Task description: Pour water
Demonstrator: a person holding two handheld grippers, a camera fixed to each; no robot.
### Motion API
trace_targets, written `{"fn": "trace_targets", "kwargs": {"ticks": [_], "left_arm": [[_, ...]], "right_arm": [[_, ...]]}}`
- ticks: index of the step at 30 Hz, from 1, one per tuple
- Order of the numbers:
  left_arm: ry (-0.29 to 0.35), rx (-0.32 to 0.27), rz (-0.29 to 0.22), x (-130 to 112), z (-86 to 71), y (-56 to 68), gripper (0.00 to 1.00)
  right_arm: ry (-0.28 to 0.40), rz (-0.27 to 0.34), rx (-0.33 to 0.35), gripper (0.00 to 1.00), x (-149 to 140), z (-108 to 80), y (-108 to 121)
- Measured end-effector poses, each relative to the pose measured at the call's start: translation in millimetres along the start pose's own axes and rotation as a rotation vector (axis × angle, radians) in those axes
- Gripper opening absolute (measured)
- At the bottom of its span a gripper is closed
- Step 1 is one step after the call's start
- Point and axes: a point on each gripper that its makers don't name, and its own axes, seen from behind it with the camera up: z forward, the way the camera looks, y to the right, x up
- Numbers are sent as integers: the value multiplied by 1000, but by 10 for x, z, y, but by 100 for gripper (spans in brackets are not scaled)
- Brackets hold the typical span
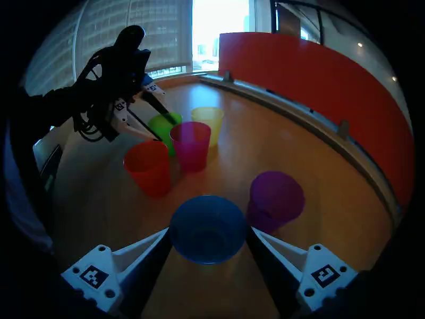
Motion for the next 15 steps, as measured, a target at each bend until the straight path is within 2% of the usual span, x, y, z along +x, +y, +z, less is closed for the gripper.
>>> {"fn": "trace_targets", "kwargs": {"ticks": [15], "left_arm": [[-3, 4, 7, -10, -9, -6, 86]], "right_arm": [[-3, -5, 1, 100, 10, 29, -11]]}}
